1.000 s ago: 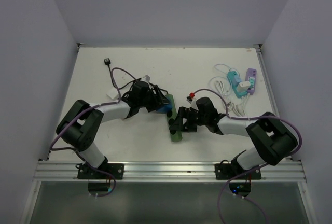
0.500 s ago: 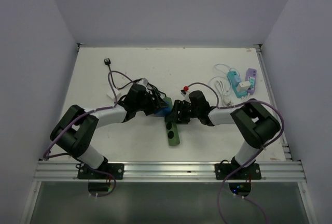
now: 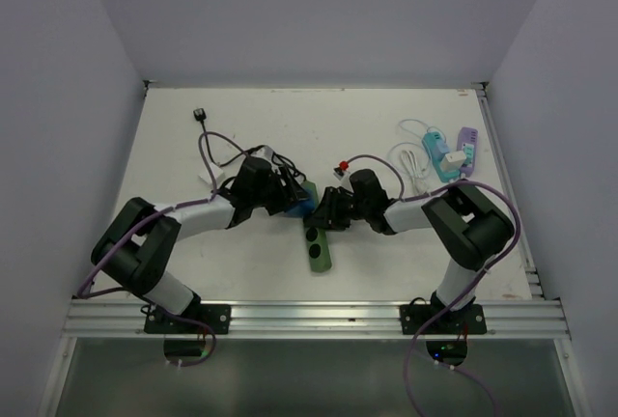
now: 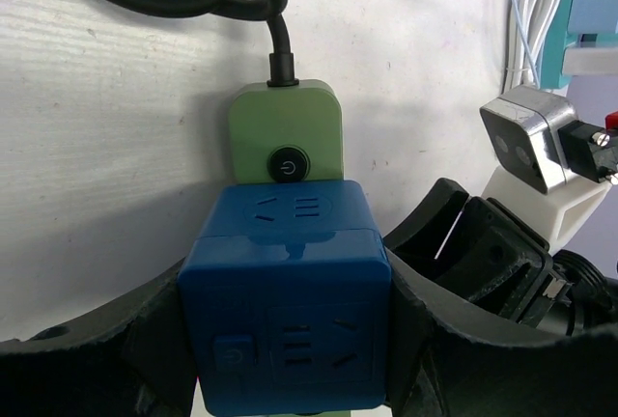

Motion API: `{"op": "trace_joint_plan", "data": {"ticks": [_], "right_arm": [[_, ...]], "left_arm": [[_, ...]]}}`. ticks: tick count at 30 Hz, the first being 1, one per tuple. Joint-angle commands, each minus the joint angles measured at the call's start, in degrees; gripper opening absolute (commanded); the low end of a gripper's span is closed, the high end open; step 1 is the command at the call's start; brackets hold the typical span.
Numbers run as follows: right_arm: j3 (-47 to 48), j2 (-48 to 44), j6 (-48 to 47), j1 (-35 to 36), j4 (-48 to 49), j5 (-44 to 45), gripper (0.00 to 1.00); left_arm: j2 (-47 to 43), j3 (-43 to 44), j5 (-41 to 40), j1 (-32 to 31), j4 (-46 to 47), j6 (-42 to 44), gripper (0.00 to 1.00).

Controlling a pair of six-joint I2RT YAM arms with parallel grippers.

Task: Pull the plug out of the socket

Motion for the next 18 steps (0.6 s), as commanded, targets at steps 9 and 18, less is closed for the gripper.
{"op": "trace_joint_plan", "data": {"ticks": [9, 18], "right_arm": [[-3.2, 5.2, -1.0, -2.7, -17.3, 19.2, 0.00], [-3.6, 6.1, 0.6, -3.4, -18.5, 22.0, 0.00]], "left_arm": [[-7.2, 4.3, 4.7, 6.7, -8.9, 3.9, 0.00], [-10.6, 1.8, 8.4, 13.1, -6.9, 3.0, 0.00]]}}
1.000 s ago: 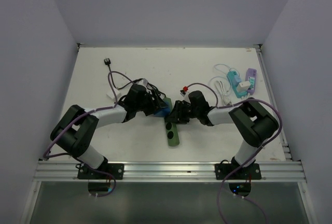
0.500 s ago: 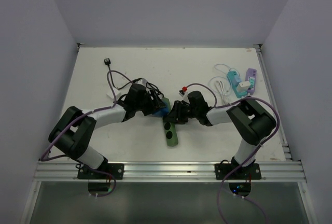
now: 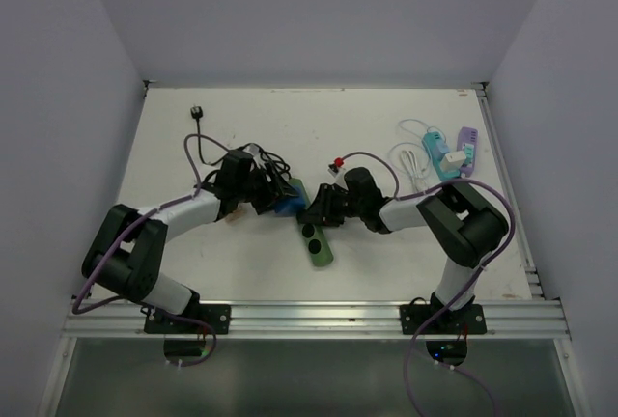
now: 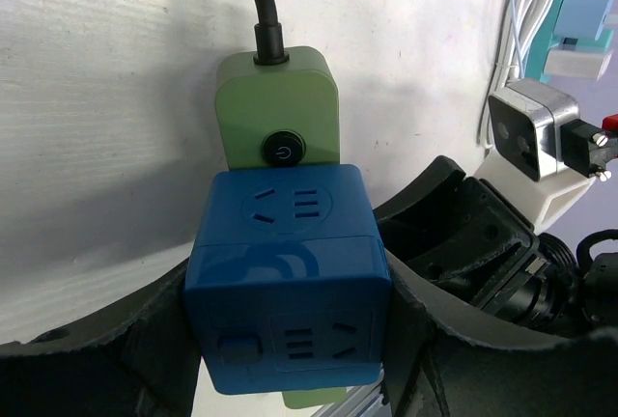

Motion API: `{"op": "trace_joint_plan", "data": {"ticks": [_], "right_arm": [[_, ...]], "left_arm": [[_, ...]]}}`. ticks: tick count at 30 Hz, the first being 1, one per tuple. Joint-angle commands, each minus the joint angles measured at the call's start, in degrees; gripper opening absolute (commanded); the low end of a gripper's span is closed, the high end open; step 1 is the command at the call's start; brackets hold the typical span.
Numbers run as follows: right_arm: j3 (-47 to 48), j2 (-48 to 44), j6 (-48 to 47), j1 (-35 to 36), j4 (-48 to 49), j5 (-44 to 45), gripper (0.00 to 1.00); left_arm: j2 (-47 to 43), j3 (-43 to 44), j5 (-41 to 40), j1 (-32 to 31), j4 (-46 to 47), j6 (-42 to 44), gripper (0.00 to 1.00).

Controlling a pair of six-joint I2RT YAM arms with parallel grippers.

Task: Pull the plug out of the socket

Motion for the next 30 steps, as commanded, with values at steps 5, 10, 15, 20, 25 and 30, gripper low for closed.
{"op": "trace_joint_plan", "data": {"ticks": [5, 10, 15, 20, 25, 30], "right_arm": [[-4.9, 4.8, 0.8, -4.5, -20.9, 20.9, 0.00], [-4.7, 5.2, 1.1, -4.5, -21.1, 21.4, 0.00], [-4.7, 5.5, 1.4, -4.5, -21.2, 21.1, 0.00], [-5.1, 5.7, 1.8, -5.1, -20.8, 20.9, 0.00], [-6.5, 6.2, 2.1, -6.7, -19.0, 19.4, 0.00], [-6.1, 6.5, 1.9, -6.8, -19.0, 19.4, 0.00]], "left_arm": [[-8.6, -0.5, -3.5, 3.9, 4.8, -0.1, 0.00], [-8.3, 1.2, -12.1, -4.4, 4.2, -1.9, 0.00], [-5.5, 4.5, -14.3, -9.2, 3.0, -3.4, 0.00], [-5.5, 7.3, -11.1, -8.1, 0.4, -1.8, 0.00], [-8.1, 3.0, -4.1, 0.8, 3.3, -2.1, 0.00], [-7.5, 3.0, -0.4, 5.4, 2.1, -0.1, 0.00]]}}
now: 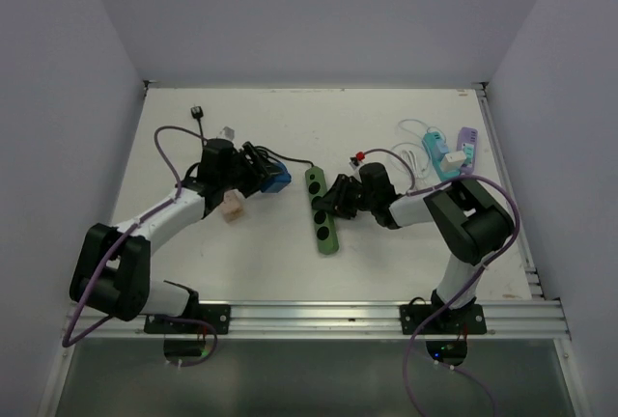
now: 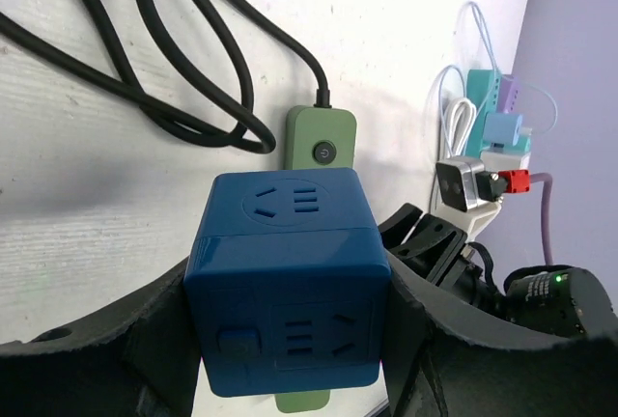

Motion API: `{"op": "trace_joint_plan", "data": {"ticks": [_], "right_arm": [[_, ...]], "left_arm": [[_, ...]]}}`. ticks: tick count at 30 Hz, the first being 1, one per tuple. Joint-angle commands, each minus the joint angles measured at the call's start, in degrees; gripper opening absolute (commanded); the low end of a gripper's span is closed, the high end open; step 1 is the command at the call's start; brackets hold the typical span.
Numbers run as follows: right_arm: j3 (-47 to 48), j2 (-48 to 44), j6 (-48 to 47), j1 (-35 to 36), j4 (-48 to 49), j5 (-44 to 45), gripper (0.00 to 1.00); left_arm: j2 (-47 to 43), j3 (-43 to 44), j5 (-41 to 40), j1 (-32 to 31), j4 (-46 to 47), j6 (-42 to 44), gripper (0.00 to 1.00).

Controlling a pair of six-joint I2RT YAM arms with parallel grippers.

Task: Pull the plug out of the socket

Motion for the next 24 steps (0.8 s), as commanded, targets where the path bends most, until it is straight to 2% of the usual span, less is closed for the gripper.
{"op": "trace_joint_plan", "data": {"ticks": [1, 5, 7, 10, 11, 12, 13, 14, 17, 20, 24], "right_arm": [[-4.6, 6.1, -2.3, -1.3, -20.1, 16.2, 0.00], [-4.7, 5.9, -2.7, -1.3, -19.7, 15.8, 0.00], [-4.8, 6.1, -2.7, -1.3, -19.3, 15.2, 0.00], [-4.7, 6.4, -2.7, -1.3, -18.6, 14.5, 0.00], [-4.7, 6.6, -2.9, -1.3, -18.5, 14.2, 0.00], [-4.7, 6.7, -2.9, -1.3, -18.2, 14.0, 0.00], [-4.7, 6.7, -3.0, -1.3, -18.1, 13.9, 0.00], [-4.7, 6.8, -3.1, -1.3, -17.9, 13.7, 0.00], [-4.7, 7.1, -3.2, -1.3, -17.4, 13.2, 0.00], [-4.5, 7.4, -3.4, -1.3, -17.2, 12.7, 0.00], [-4.5, 7.4, -3.4, -1.3, -16.9, 12.3, 0.00]], "left_arm": [[-0.7, 1.4, 5.2, 1.7, 3.8, 2.2, 0.00], [-0.8, 3.6, 2.2, 1.8, 0.4, 6.0, 0.00], [-1.5, 7.7, -2.0, 1.8, -8.9, 9.1, 0.00], [-3.7, 12.7, -12.9, 1.9, -19.1, 15.1, 0.00], [-4.7, 13.4, -20.1, 1.9, -21.3, 17.0, 0.00], [-6.9, 13.7, -23.8, 1.9, -24.5, 17.6, 0.00], [-8.1, 13.6, -27.4, 1.9, -25.6, 18.1, 0.00], [-9.4, 13.3, -34.5, 1.9, -26.5, 19.0, 0.00], [-13.3, 10.8, -44.4, 2.6, -29.0, 19.3, 0.00], [-15.3, 7.1, -45.8, 5.8, -28.5, 18.9, 0.00], [-14.9, 0.5, -41.6, 11.9, -23.6, 18.0, 0.00]]}}
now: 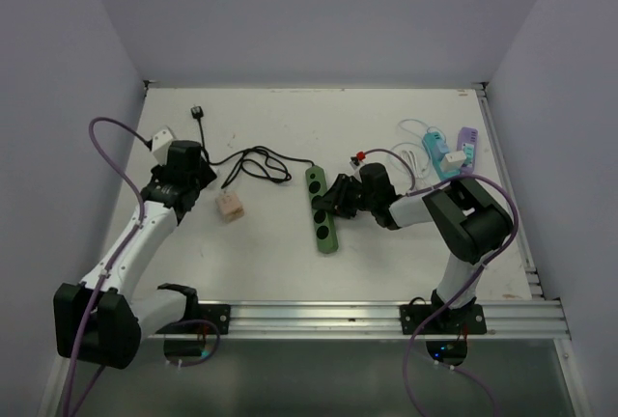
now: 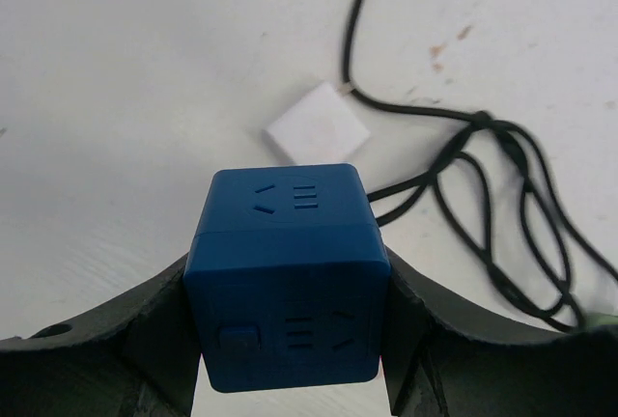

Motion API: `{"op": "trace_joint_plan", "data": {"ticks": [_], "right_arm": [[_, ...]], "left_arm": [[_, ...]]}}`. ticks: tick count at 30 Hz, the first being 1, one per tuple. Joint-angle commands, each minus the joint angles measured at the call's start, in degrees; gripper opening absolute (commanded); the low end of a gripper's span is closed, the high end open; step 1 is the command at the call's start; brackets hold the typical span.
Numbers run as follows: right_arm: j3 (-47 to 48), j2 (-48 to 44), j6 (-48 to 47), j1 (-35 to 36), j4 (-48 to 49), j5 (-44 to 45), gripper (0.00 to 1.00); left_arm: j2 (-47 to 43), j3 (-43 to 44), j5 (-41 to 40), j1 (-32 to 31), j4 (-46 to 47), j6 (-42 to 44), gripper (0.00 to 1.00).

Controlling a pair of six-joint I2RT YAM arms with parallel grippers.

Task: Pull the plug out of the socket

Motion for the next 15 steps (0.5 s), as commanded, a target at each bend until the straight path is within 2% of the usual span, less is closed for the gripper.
{"op": "trace_joint_plan", "data": {"ticks": [1, 2, 8, 12, 15], "right_arm": [[-4.3, 6.7, -4.1, -0.8, -18.9, 11.4, 0.00], [-4.3, 6.7, -4.1, -0.8, -18.8, 11.4, 0.00], [-4.2, 6.9, -4.3, -0.8, -18.6, 10.9, 0.00], [-4.1, 7.2, -4.2, -0.8, -18.5, 10.7, 0.00], [-4.0, 7.3, -4.3, -0.8, -18.4, 10.6, 0.00]], "left_arm": [[1.1, -5.5, -0.6, 3.9, 2.9, 0.6, 0.01], [1.6, -6.4, 0.0, 4.6, 4.2, 0.4, 0.05], [4.3, -12.0, 2.8, 6.3, 13.9, -0.3, 0.15], [5.5, -13.4, 4.2, 6.3, 16.4, -0.6, 0.22], [5.8, -14.7, 5.1, 6.3, 18.2, -0.8, 0.36]]}}
